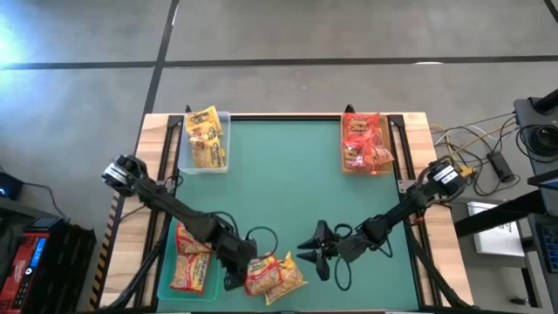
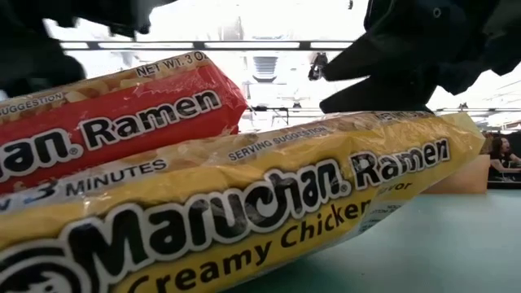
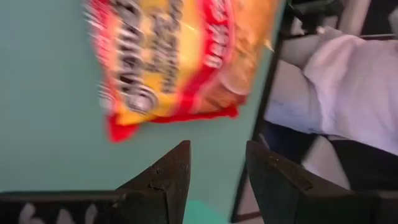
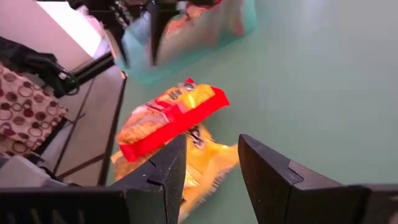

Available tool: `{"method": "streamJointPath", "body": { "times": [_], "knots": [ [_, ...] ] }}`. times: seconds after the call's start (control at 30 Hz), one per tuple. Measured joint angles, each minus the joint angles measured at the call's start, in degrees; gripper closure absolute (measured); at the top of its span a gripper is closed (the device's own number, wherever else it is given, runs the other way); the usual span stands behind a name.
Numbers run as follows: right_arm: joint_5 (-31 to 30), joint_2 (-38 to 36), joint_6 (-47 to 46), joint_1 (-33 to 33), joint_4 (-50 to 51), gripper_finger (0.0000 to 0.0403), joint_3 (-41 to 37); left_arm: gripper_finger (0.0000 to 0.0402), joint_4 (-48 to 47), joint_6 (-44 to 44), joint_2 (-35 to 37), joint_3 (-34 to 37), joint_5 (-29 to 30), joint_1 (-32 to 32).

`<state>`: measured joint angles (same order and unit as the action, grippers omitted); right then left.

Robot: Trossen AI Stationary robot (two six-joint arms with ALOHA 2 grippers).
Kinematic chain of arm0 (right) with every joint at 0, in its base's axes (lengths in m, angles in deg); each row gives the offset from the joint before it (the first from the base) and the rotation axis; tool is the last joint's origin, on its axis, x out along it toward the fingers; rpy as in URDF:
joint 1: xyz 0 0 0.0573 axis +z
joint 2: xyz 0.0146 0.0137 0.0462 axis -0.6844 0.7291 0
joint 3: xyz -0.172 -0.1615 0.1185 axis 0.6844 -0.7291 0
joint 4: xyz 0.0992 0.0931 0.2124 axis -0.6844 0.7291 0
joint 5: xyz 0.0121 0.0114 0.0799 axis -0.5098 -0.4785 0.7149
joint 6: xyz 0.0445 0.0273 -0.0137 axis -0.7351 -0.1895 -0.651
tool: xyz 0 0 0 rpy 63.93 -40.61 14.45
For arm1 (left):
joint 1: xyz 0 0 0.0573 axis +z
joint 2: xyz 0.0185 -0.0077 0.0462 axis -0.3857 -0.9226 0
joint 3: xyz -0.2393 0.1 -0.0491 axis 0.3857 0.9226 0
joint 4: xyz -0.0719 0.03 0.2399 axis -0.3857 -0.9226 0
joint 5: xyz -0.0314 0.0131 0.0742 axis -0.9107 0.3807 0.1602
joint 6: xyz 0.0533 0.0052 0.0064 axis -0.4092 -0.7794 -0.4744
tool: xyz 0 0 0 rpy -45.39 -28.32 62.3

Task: Sort Maruchan noodles
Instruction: Put the red noodle pack into the green bin

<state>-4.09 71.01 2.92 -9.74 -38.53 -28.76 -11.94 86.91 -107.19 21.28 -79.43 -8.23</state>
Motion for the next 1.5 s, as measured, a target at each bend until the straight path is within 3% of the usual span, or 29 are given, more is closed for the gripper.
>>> {"method": "streamJointPath", "body": {
  "times": [0.3, 0.53, 0.63, 0.87, 1.0, 1.5],
  "knots": [
    [0.16, 0.3, -3.53, 0.04, 1.27, 0.0266, 0.03, 0.0264, 13.85, 4.22, -5.71, 0.0, -2.42, -3.17],
    [0.01, 2.74, -5.55, 0.58, 0.85, 0.0266, 0.56, 0.0264, 14.56, 1.99, -9.7, 0.02, -0.63, -2.71],
    [-0.11, 4.77, -5.6, 0.52, 0.79, 0.0266, 2.22, 0.0265, 16.9, -0.1, -10.32, 0.02, -0.01, -2.11],
    [0.02, 8.99, -3.08, 0.07, 1.25, 0.0266, 5.75, 0.0265, 19.14, -7.53, -10.33, 0.02, 7.89, 2.97],
    [-0.02, 8.87, -2.47, -1.13, 2.68, 0.0266, 5.6, 0.0265, 18.65, -13.06, -10.44, 0.07, 8.15, 5.86],
    [-2.45, 0.56, 2.76, -12.85, 25.7, 0.0266, 4.72, 0.0265, 21.32, -31.41, -10.55, 0.13, 14.28, 17.46]
  ]
}}
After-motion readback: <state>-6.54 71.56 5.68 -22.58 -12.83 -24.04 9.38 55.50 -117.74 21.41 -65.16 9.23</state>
